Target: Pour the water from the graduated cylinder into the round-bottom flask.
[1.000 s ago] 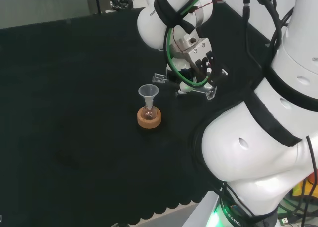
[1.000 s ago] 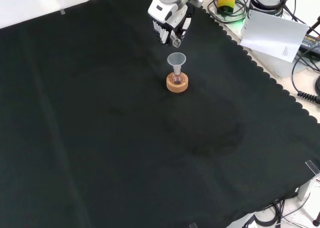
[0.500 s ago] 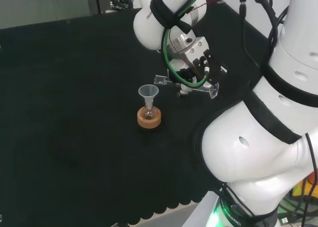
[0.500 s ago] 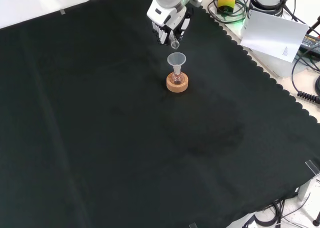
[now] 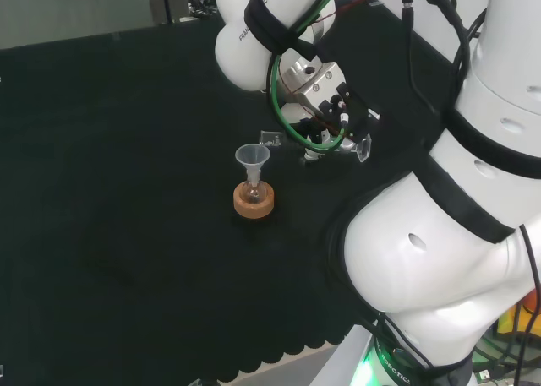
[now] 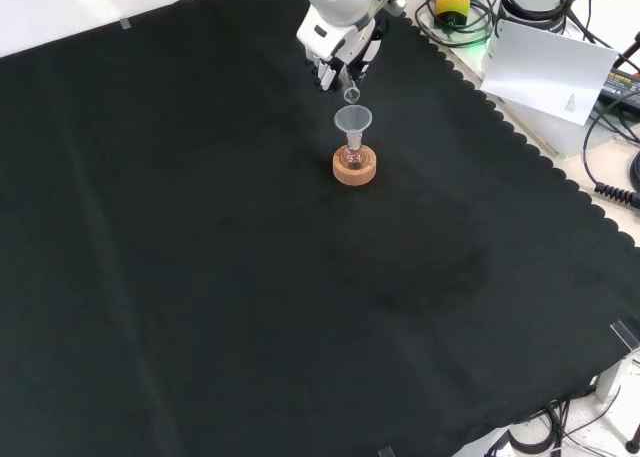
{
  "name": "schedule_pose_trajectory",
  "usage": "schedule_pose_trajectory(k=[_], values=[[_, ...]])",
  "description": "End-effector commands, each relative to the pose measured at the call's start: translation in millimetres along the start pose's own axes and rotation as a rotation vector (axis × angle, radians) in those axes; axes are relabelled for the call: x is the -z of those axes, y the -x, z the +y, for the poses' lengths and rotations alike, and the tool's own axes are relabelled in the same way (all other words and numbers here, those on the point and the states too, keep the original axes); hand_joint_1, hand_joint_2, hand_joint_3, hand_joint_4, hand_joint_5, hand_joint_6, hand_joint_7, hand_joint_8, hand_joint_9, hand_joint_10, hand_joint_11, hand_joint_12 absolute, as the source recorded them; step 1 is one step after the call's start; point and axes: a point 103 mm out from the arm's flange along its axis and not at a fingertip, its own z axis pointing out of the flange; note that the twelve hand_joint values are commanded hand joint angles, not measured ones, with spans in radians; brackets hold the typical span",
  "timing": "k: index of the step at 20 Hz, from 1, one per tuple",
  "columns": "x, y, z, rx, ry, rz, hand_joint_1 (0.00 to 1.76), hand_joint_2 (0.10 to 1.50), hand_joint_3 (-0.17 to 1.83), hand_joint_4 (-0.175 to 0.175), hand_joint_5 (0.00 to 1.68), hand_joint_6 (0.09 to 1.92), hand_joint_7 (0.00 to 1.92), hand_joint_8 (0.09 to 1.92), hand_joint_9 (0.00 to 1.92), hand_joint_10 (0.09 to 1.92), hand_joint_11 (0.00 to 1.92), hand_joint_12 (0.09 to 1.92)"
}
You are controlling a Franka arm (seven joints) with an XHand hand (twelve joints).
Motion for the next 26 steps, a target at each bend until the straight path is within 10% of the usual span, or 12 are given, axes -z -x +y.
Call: schedule_pose_trajectory(k=[1,26], values=[[3,-1,-2,-0.005,-0.002,-0.038,1.14,1.14,0.01,-0.175,0.94,1.09,1.2,0.38,1.4,0.09,1.34,0.69],[14,-3,-3,-0.067,-0.056,-0.176,1.14,1.14,0.02,-0.175,0.93,1.1,1.2,0.37,1.4,0.09,1.34,0.68]])
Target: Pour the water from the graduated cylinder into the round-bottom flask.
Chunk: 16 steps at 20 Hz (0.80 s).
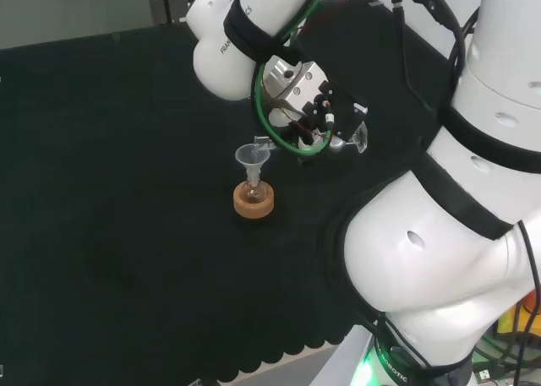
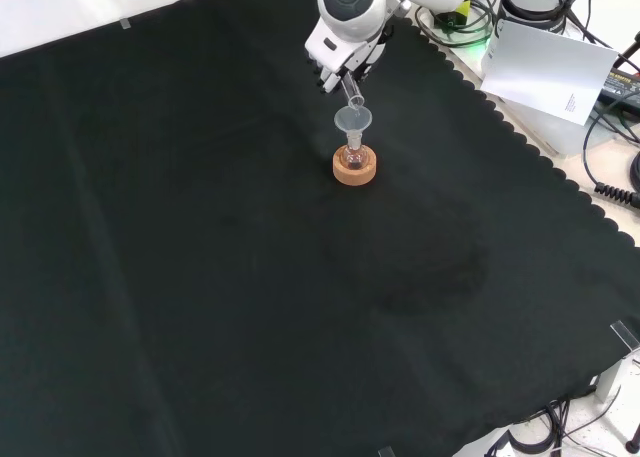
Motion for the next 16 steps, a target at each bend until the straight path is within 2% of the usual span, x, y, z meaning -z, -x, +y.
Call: schedule_pose_trajectory(k=[1,11,16], values=[[-3,7,-2,-0.042,-0.008,-0.04,1.14,1.14,0.02,-0.175,0.93,1.1,1.2,0.37,1.4,0.09,1.33,0.68],[-1,13,-3,-0.06,-0.019,-0.084,1.14,1.14,0.02,-0.175,0.93,1.11,1.19,0.37,1.4,0.09,1.33,0.68],[-4,19,-4,-0.069,-0.025,-0.082,1.14,1.14,0.02,-0.175,0.93,1.11,1.19,0.37,1.4,0.09,1.33,0.68]])
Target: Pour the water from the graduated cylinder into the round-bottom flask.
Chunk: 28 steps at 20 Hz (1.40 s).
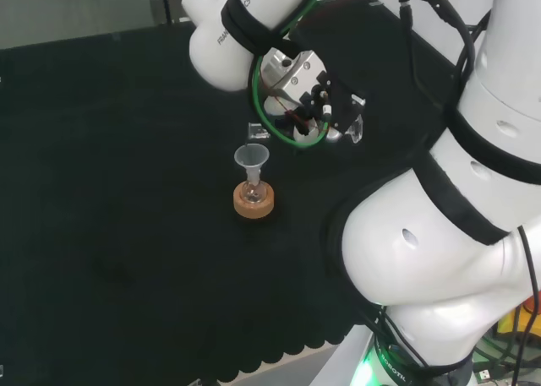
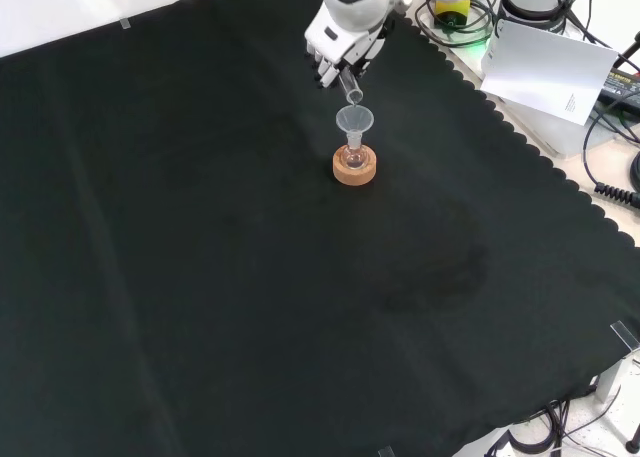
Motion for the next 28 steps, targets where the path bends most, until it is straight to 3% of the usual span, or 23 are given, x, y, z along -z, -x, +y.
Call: schedule_pose_trajectory(k=[1,17,28], values=[[-24,11,0,-0.036,-0.084,-0.107,1.14,1.14,0.02,-0.175,0.93,1.11,1.19,0.37,1.4,0.09,1.33,0.68],[-31,8,-2,-0.024,-0.071,-0.131,1.14,1.14,0.02,-0.175,0.92,1.11,1.19,0.37,1.4,0.09,1.33,0.68],[-19,4,-2,-0.033,-0.07,-0.199,1.14,1.14,0.02,-0.175,0.92,1.11,1.19,0.37,1.4,0.09,1.33,0.68]])
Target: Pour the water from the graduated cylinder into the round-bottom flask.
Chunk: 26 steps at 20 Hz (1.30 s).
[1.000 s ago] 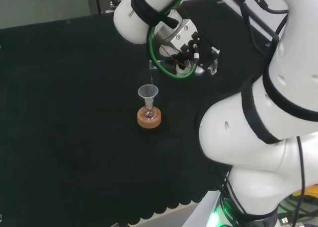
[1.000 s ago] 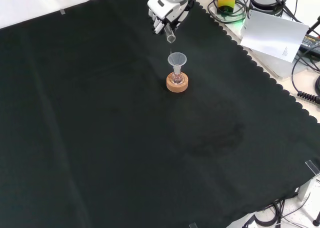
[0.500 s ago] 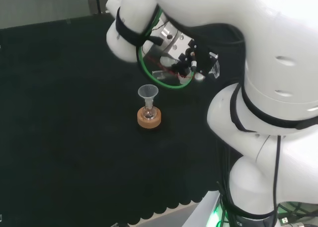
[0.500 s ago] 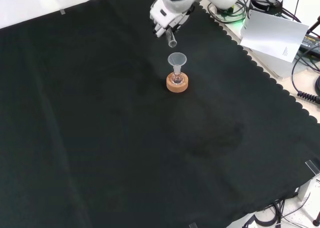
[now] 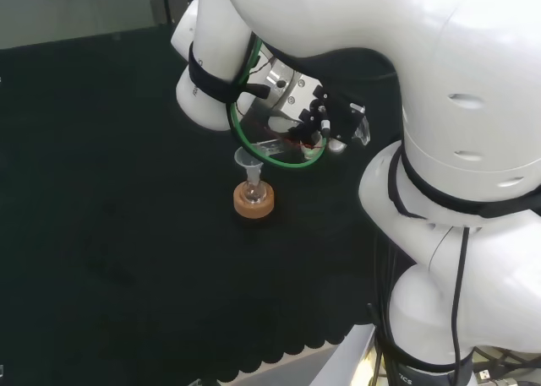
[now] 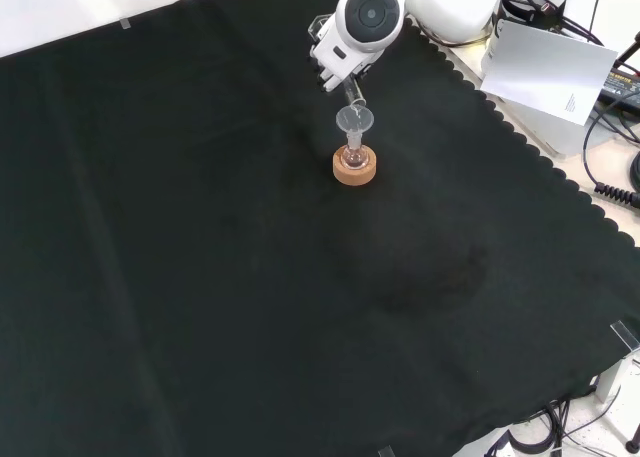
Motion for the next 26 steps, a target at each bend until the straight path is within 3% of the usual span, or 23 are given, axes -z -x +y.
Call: schedule_pose_trajectory(k=[1,26], values=[[0,11,-4,-0.033,-0.006,-0.043,1.14,1.14,0.02,-0.175,0.92,1.11,1.19,0.37,1.4,0.09,1.33,0.68],[6,16,-8,-0.044,0.001,-0.066,1.14,1.14,0.03,-0.175,0.92,1.11,1.19,0.37,1.4,0.09,1.33,0.68]])
